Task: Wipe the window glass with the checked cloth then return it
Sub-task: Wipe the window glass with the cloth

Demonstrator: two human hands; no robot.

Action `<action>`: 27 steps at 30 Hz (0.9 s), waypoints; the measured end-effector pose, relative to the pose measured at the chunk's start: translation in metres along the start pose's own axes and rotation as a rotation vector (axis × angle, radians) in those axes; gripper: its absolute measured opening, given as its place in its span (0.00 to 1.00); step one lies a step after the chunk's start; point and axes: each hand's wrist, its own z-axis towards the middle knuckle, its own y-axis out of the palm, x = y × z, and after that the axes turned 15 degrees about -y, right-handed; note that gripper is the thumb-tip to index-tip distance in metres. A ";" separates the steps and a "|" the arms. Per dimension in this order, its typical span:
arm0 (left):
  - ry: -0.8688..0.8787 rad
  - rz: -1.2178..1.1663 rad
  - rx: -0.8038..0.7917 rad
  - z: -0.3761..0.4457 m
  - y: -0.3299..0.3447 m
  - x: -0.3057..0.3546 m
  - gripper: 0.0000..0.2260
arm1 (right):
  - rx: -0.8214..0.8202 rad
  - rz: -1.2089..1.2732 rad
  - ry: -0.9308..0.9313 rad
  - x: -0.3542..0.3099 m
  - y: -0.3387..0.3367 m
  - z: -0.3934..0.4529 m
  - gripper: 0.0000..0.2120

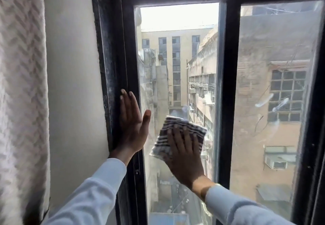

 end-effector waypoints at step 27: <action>0.004 -0.018 -0.050 -0.007 -0.003 0.007 0.45 | 0.180 0.077 -0.024 0.024 -0.010 0.004 0.27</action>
